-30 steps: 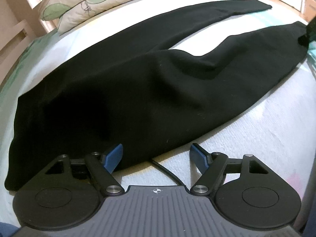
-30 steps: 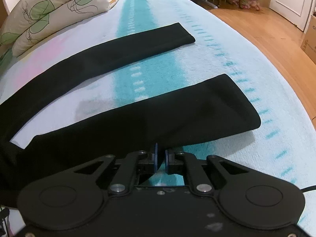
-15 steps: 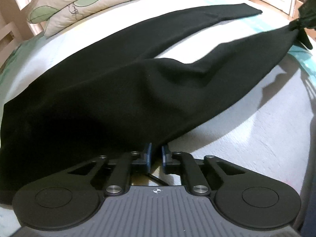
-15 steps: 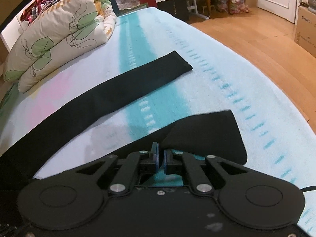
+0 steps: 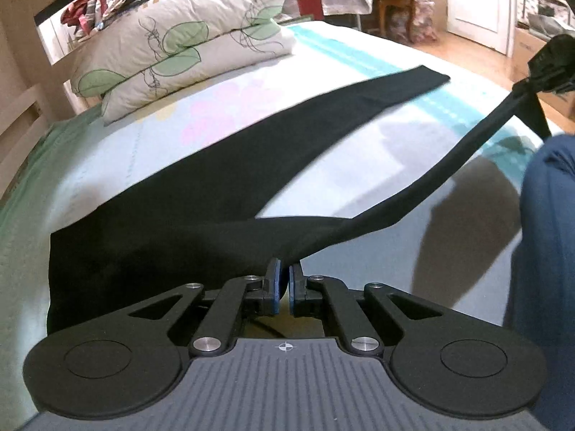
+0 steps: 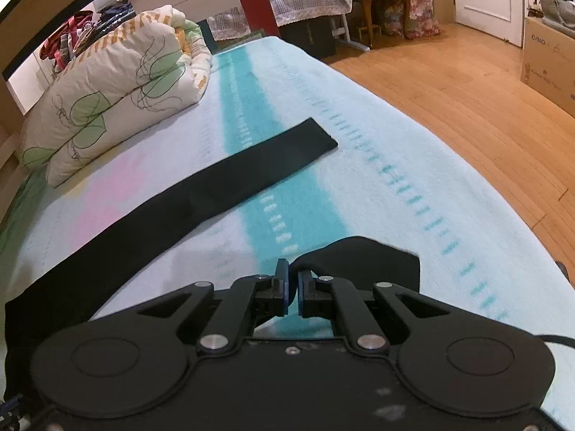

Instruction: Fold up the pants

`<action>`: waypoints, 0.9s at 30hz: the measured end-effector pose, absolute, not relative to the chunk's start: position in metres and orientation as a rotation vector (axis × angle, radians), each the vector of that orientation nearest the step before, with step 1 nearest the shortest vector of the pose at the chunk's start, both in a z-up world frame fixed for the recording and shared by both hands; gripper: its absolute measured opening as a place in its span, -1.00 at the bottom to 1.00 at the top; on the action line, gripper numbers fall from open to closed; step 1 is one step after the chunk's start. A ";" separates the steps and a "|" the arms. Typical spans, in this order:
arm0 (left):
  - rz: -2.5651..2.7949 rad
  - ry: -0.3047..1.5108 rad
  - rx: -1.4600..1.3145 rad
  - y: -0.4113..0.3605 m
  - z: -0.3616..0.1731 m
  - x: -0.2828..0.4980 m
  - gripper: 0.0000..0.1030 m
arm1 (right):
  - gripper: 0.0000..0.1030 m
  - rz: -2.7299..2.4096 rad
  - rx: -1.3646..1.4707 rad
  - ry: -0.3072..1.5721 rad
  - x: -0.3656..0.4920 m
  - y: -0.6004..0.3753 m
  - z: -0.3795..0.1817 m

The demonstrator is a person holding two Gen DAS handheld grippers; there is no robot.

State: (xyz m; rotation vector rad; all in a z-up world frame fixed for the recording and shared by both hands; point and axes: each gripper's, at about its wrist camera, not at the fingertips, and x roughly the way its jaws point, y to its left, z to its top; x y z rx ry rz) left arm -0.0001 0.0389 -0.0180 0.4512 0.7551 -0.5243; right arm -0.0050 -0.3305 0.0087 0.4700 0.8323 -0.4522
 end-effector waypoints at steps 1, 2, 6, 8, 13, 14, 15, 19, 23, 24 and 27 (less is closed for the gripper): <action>-0.530 0.768 0.449 0.041 -0.021 -0.001 -0.91 | -0.89 -0.451 0.472 0.842 -0.008 -0.329 0.008; -0.534 0.785 0.445 0.044 -0.024 -0.001 -0.91 | -0.88 -0.453 0.471 0.855 -0.009 -0.327 0.006; -0.543 0.807 0.409 0.049 -0.021 0.007 -0.91 | -0.88 -0.468 0.463 0.919 -0.003 -0.324 -0.005; -0.552 0.806 0.389 0.047 -0.014 0.021 -0.91 | -0.88 -0.473 0.459 0.928 0.005 -0.327 -0.005; -0.551 0.850 0.307 0.042 -0.003 0.068 -0.91 | -0.88 -0.463 0.458 0.902 0.040 -0.336 0.000; -0.550 0.859 0.297 0.039 -0.002 0.077 -0.91 | -0.88 -0.461 0.455 0.902 0.048 -0.338 0.000; -0.542 0.865 0.287 0.038 -0.002 0.088 -0.91 | -0.88 -0.461 0.448 0.904 0.058 -0.339 -0.001; -0.514 0.895 0.282 0.028 -0.005 0.129 -0.91 | -0.88 -0.464 0.448 0.915 0.095 -0.346 -0.009; -0.483 0.903 0.295 0.025 -0.011 0.154 -0.91 | -0.88 -0.474 0.459 0.921 0.131 -0.353 -0.023; -0.475 0.902 0.297 0.025 -0.012 0.161 -0.91 | -0.88 -0.476 0.462 0.919 0.138 -0.355 -0.026; -0.453 0.909 0.296 0.022 -0.017 0.182 -0.91 | -0.89 -0.483 0.468 0.919 0.160 -0.357 -0.031</action>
